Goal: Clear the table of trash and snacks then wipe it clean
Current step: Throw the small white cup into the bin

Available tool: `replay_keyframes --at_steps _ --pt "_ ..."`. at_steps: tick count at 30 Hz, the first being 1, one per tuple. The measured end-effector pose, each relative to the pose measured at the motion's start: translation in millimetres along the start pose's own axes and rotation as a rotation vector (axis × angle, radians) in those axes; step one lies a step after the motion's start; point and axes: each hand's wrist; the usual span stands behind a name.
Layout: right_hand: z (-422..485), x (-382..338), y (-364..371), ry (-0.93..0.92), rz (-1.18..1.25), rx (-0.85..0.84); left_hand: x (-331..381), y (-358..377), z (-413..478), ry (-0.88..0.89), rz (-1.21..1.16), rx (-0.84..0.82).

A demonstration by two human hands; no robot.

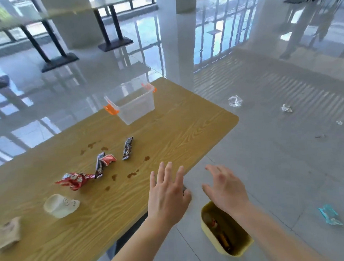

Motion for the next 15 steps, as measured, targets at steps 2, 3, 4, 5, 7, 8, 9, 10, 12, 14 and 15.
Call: replay_keyframes --at_steps 2,3,4,5,7,8,9,10,12,14,15 --pt "10.3 -30.2 -3.0 -0.097 0.014 -0.020 -23.3 -16.8 -9.4 -0.077 0.016 0.025" --pt "14.8 -44.2 -3.3 -0.138 0.027 -0.030 -34.7 -24.6 -14.3 -0.112 0.020 0.035" --pt "19.3 -58.3 -3.7 -0.178 0.038 -0.035 -46.0 -31.9 -18.7 -0.144 0.022 0.049" --pt "23.3 -72.6 -4.0 -0.212 0.043 -0.044 -57.1 -39.4 -23.1 -0.175 0.023 0.062" --pt "30.8 -100.5 -2.5 -0.264 0.059 -0.063 -80.4 -53.4 -31.9 -0.235 0.025 0.084" --pt "34.2 -114.4 -0.6 -0.285 0.068 -0.074 -92.2 -59.4 -37.1 -0.265 0.028 0.102" --pt "36.9 -128.7 1.9 -0.306 0.078 -0.084 -104.2 -65.3 -42.9 -0.293 0.031 0.120" --pt "39.0 -142.7 4.8 -0.331 0.086 -0.093 -116.1 -71.0 -49.2 -0.323 0.034 0.135" --pt "42.6 -171.3 12.5 -0.391 0.090 -0.103 -140.7 -80.1 -61.5 -0.390 0.037 0.152" --pt "45.5 -200.0 21.7 -0.438 0.095 -0.122 -166.3 -87.4 -74.9 -0.452 0.034 0.151" --pt "46.9 -214.2 27.0 -0.459 0.098 -0.132 -179.5 -90.9 -82.0 -0.480 0.035 0.152"
Point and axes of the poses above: each hand's wrist, its own z-axis towards the middle knuckle, its own y-axis out of the palm, x = y × z, and after that the axes turned 7 degrees about -y, right-handed
